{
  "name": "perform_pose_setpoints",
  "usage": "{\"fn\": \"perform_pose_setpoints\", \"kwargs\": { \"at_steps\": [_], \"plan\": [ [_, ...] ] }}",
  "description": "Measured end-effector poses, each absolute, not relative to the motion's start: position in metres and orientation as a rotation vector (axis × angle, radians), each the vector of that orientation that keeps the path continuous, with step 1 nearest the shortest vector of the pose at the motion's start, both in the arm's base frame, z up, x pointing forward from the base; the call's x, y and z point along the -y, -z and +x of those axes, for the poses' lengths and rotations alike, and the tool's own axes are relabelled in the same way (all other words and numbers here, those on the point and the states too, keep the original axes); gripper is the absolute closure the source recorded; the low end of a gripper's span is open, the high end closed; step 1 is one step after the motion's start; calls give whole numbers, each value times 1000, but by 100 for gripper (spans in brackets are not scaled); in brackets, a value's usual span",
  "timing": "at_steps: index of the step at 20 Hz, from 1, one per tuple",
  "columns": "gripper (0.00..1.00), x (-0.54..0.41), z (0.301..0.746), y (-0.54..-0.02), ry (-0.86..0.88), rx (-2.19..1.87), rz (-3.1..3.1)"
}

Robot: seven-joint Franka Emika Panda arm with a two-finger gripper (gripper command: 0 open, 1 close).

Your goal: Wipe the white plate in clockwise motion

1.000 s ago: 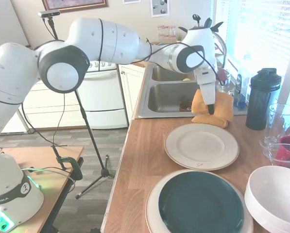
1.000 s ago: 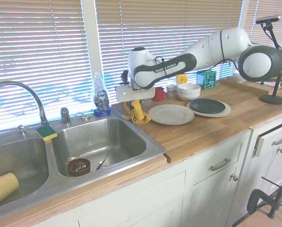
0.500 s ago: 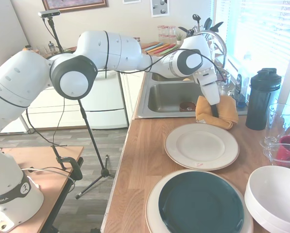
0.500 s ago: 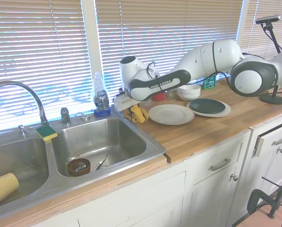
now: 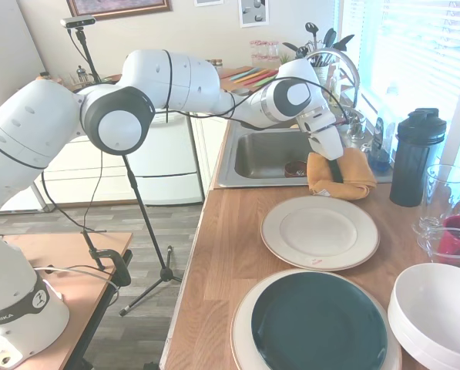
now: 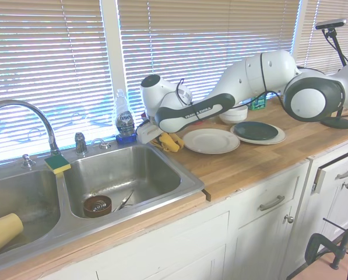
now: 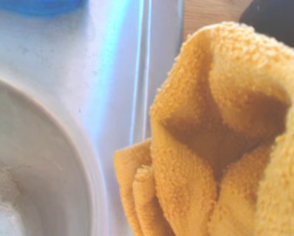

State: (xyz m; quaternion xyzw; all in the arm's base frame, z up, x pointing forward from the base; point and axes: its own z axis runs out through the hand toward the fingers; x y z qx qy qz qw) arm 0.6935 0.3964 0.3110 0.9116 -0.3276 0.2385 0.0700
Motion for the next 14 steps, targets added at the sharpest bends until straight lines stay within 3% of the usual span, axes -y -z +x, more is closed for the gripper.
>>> {"fn": "perform_pose_setpoints", "kwargs": {
  "at_steps": [14],
  "plan": [
    [0,-419,667,-325,-703,973,2774]
  ]
}}
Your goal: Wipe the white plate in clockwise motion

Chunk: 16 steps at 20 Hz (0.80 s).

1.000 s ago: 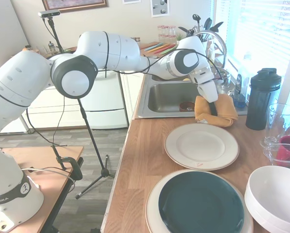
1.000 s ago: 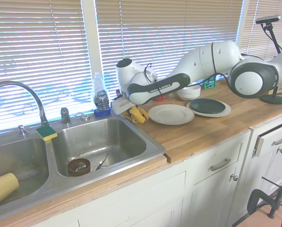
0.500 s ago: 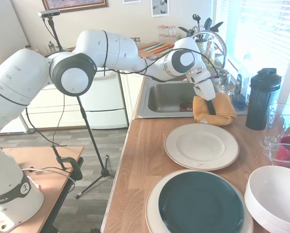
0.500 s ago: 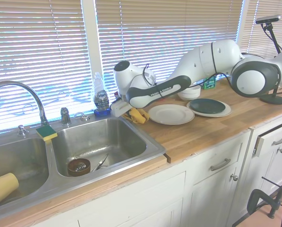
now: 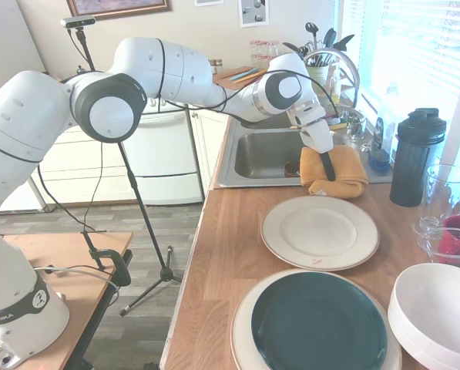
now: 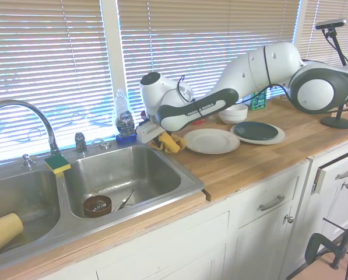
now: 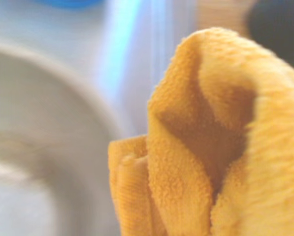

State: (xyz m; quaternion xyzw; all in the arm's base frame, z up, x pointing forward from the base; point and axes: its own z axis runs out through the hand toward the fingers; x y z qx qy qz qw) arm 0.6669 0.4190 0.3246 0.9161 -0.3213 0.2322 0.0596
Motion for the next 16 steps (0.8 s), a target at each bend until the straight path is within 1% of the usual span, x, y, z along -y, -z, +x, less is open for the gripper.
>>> {"fn": "perform_pose_setpoints", "kwargs": {
  "at_steps": [3,8,13,16],
  "plan": [
    [0,-437,655,-325,-707,958,2791],
    [0,-440,653,-335,-720,966,2797],
    [0,-441,651,-368,-742,999,2820],
    [0,-442,646,-392,-711,1047,2847]
  ]
}}
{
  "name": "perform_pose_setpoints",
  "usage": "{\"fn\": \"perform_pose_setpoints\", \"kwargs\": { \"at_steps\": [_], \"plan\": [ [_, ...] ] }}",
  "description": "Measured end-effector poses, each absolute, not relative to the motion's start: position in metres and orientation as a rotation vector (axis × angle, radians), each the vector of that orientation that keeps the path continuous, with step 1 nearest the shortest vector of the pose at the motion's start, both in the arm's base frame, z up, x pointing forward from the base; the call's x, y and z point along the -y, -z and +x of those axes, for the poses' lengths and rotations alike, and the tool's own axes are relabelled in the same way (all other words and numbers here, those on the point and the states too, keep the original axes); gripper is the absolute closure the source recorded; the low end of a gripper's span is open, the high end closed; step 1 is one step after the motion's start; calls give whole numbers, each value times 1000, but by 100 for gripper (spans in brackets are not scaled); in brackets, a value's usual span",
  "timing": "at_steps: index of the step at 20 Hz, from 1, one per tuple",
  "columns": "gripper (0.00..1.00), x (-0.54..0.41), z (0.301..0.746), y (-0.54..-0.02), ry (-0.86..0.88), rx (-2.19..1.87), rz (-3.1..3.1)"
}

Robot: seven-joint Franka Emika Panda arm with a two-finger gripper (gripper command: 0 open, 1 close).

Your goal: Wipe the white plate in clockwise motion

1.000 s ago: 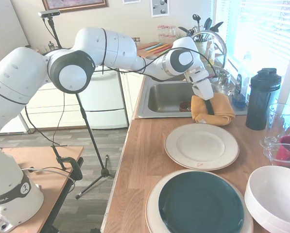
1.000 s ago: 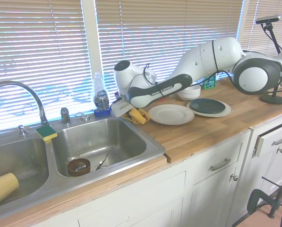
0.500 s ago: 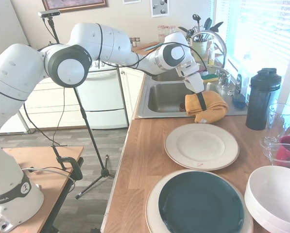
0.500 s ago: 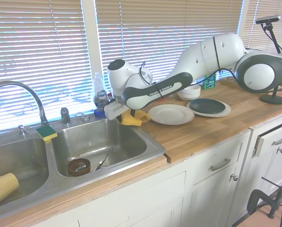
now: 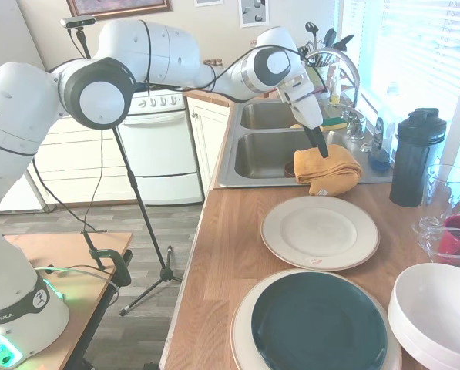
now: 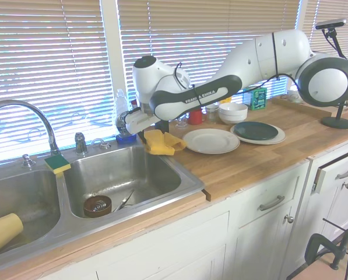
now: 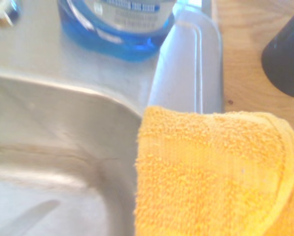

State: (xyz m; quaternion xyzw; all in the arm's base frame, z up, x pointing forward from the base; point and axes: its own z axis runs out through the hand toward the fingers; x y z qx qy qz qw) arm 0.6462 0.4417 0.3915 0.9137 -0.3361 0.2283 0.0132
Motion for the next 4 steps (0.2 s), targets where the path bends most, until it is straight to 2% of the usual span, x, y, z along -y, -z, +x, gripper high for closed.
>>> {"fn": "perform_pose_setpoints", "kwargs": {
  "at_steps": [4],
  "plan": [
    [0,-428,644,-419,-530,1144,2896]
  ]
}}
